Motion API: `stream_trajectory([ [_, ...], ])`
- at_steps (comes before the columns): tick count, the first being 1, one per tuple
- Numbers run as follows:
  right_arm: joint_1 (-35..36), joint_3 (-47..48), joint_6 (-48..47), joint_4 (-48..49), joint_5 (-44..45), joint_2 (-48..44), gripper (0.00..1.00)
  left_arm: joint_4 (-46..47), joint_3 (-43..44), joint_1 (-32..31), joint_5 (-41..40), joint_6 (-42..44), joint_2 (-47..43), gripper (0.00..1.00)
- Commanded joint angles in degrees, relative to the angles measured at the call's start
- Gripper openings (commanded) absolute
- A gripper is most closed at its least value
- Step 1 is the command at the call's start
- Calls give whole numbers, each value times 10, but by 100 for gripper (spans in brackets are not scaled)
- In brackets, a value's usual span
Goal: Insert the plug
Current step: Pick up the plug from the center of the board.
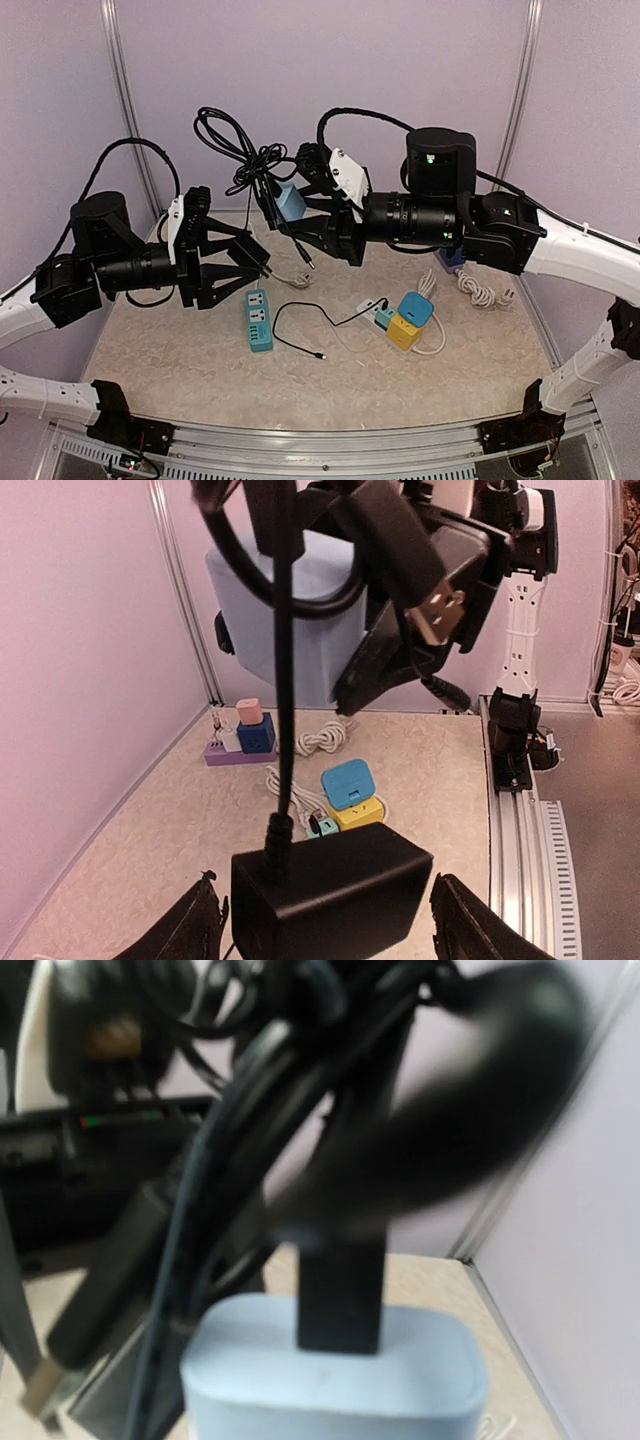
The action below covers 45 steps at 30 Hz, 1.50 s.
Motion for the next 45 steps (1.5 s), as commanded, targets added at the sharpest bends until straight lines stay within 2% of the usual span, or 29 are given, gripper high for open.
stream_trajectory([
  [1, -27, 10, 22, 22, -89, -22, 0, 10, -8, 3, 49, 20, -27, 68],
  [5, -31, 15, 24, 26, -100, -17, 0, 26, 0, 2, 64, -15, -7, 66],
  [19, -41, 15, 25, 37, -179, -28, 0, 75, 9, 4, 102, -48, 22, 68],
  [27, -43, 24, 26, 37, -182, -21, 0, 105, 12, 2, 145, -64, 35, 62],
  [32, -43, 24, 26, 37, -178, -19, 0, 106, 18, -3, 155, -62, 44, 52],
  [39, -44, 27, 23, 31, -171, -12, 0, 108, 28, -6, 165, -64, 53, 51],
  [40, -44, 27, 23, 31, -171, -12, 0, 105, 29, -7, 166, -63, 53, 49],
  [42, -44, 27, 24, 31, -171, -12, 0, 100, 29, -7, 166, -60, 53, 38],
  [45, -44, 26, 23, 29, -167, -13, 0, 90, 28, -7, 162, -56, 49, 5],
])
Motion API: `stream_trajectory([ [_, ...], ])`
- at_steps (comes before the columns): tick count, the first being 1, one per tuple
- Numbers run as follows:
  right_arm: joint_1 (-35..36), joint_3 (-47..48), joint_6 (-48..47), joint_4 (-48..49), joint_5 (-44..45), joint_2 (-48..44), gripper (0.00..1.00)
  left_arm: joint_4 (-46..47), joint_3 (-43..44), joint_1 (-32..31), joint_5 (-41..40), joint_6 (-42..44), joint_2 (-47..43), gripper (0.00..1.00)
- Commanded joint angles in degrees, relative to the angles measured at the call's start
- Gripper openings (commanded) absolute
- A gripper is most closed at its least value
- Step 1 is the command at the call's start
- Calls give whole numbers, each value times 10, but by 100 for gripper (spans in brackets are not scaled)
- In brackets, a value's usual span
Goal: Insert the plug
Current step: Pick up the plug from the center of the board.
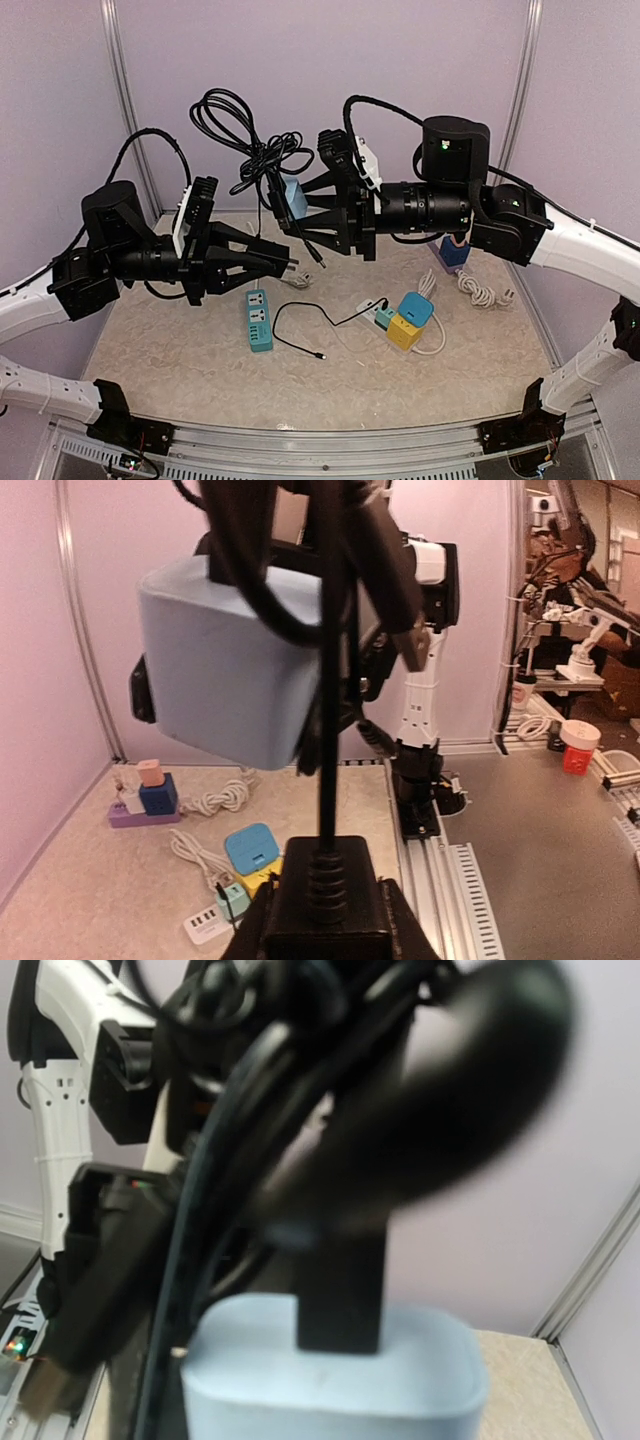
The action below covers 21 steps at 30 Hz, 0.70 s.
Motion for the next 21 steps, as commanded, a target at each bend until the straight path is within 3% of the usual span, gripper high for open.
stream_trajectory([
  [1, -8, 23, 7, 16, 8, -1, 0, -13, 13, -4, 4, 9, -5, 0],
  [6, -21, 8, 12, 0, 79, 8, 0, -16, 6, -4, -37, 5, -49, 0],
  [11, -43, -32, 16, 0, 211, 44, 0, -3, 18, -11, -116, -8, -127, 0],
  [21, -44, -106, 66, 39, 242, 123, 0, -36, 122, -16, -269, 16, -138, 0],
])
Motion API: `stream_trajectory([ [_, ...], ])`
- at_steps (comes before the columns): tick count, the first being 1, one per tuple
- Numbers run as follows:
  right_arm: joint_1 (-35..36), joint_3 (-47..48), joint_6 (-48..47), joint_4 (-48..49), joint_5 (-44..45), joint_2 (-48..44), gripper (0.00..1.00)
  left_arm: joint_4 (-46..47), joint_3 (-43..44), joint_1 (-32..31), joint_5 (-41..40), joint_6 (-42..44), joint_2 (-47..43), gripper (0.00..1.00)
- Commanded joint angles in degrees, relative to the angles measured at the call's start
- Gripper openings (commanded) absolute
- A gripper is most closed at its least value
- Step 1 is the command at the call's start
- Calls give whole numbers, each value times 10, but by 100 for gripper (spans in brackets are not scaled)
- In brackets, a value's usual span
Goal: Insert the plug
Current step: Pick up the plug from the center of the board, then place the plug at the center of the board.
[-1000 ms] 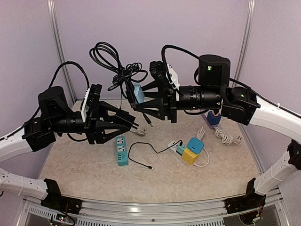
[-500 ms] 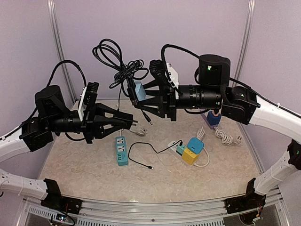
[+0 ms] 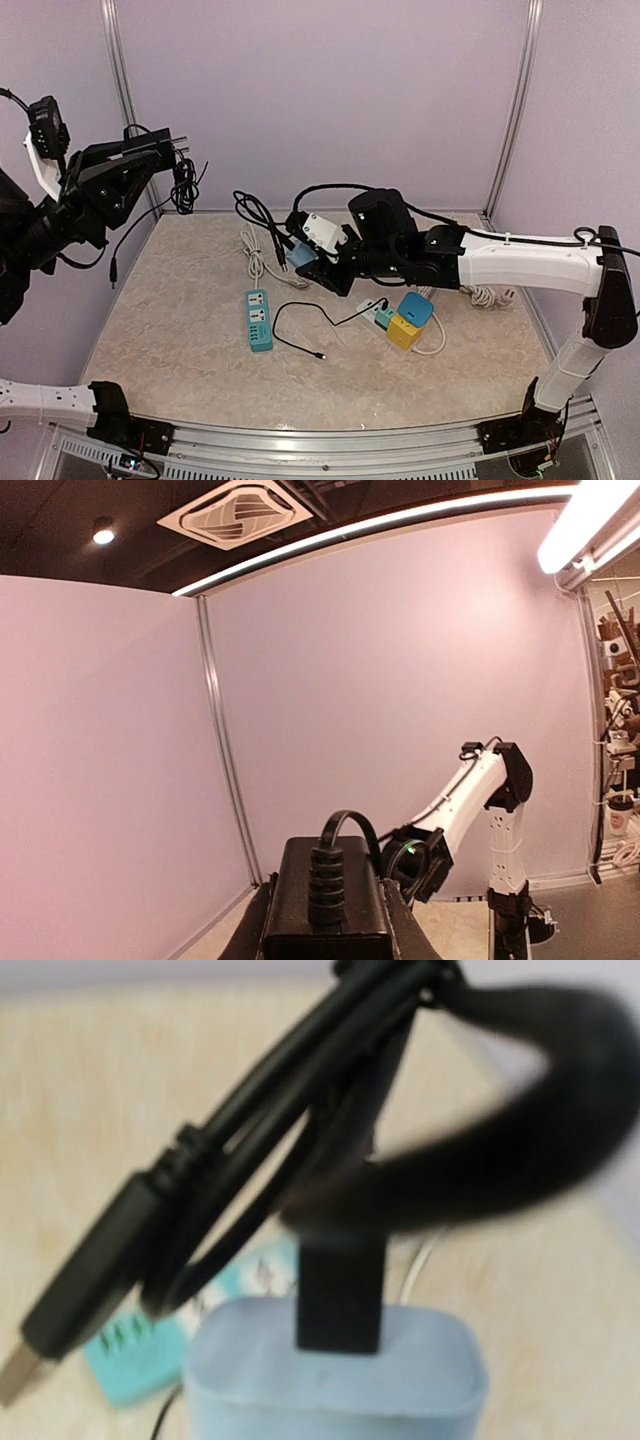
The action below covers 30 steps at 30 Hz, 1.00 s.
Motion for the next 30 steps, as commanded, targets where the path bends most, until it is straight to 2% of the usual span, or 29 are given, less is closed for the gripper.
stream_trajectory([
  [1, -3, -19, 38, 30, 15, 10, 0, -33, 42, -3, -127, 33, 2, 0],
  [3, -2, -25, 49, 30, 12, 12, 0, -55, 60, -3, -183, 59, 0, 0],
  [8, -2, -37, 74, 39, 18, -8, 0, -95, 34, 6, -432, 73, -12, 0],
  [10, -2, -40, 83, 43, 29, -21, 0, -133, 13, 26, -531, 26, -7, 0],
  [11, -2, -41, 86, 45, 34, -26, 0, -156, 1, 48, -550, -18, 1, 0],
  [15, -2, -46, 99, 49, 37, -50, 0, -203, -94, 202, -497, -202, 15, 0],
  [19, 1, -52, 108, 53, 28, -69, 0, -155, -202, 343, -362, -327, 33, 0],
  [24, 8, -58, 114, 60, 23, -86, 0, -63, -290, 386, -276, -405, 100, 1],
  [30, 17, -59, 113, 69, 22, -92, 0, 57, -368, 394, -219, -476, 204, 10],
])
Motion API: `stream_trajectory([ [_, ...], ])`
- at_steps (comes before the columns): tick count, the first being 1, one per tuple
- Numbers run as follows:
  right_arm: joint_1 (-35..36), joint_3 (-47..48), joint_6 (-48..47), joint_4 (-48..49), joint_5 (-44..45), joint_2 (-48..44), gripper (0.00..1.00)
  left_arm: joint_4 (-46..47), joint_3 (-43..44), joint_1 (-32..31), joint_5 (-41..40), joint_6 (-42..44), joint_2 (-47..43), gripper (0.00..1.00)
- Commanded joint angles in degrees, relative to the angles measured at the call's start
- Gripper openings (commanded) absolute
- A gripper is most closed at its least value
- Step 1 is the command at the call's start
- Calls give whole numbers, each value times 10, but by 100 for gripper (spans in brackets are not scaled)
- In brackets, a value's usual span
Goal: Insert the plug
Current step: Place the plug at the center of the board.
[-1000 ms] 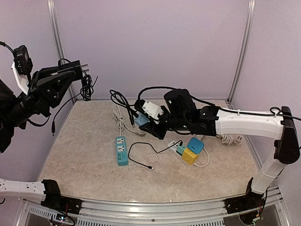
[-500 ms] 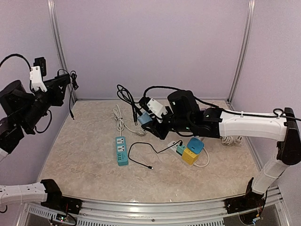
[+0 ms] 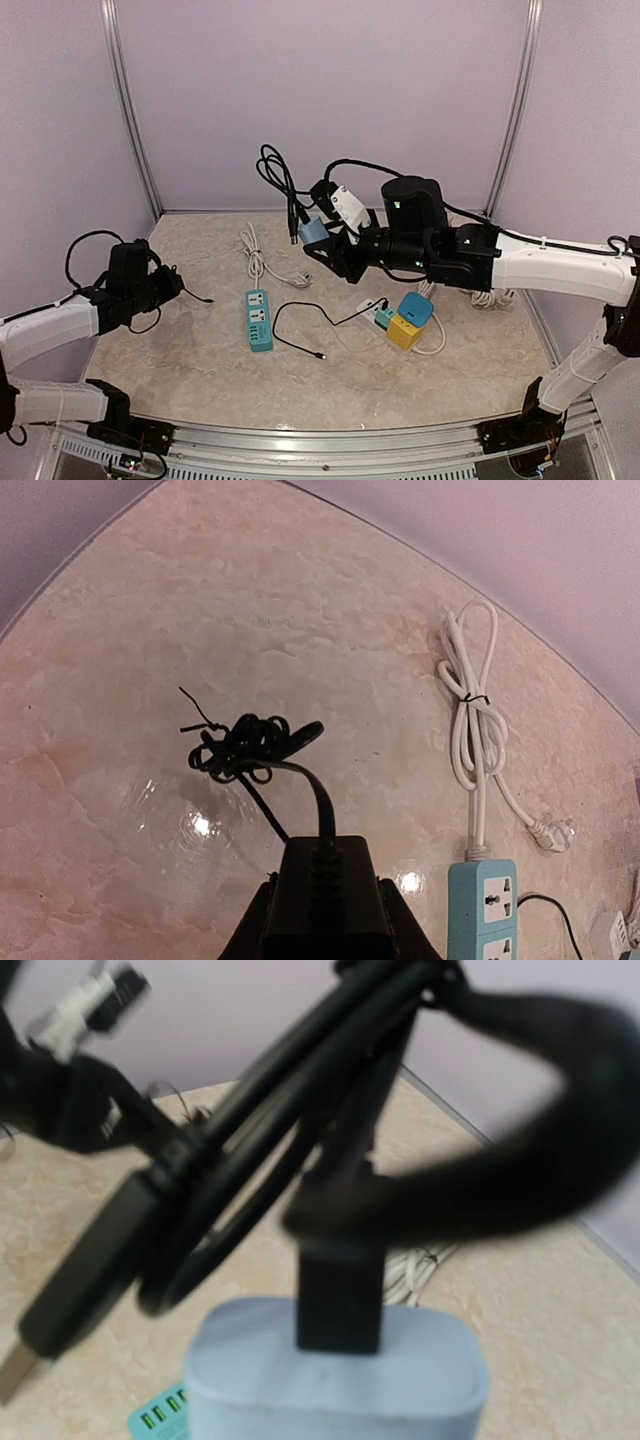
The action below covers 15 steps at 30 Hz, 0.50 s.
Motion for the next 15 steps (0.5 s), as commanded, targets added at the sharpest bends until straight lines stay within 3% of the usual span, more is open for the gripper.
stream_trajectory([
  [1, 13, -7, 8, 24, -3, -15, 0, 122, -39, 7, 70, -85, 53, 12],
  [3, 15, -5, 6, 23, -4, -17, 0, 141, -47, 7, 83, -94, 75, 26],
  [6, 18, -2, 5, 21, -2, -19, 0, 146, -52, 1, 79, -102, 73, 71],
  [9, 23, 0, 10, 22, 6, -22, 0, 120, -45, -41, 11, -74, 8, 98],
  [12, 31, 0, 17, 32, 41, -25, 0, 86, -18, -113, -108, -15, -80, 99],
  [15, 43, 2, 35, 62, 98, -20, 0, 121, 4, -188, -126, 68, -148, 99],
])
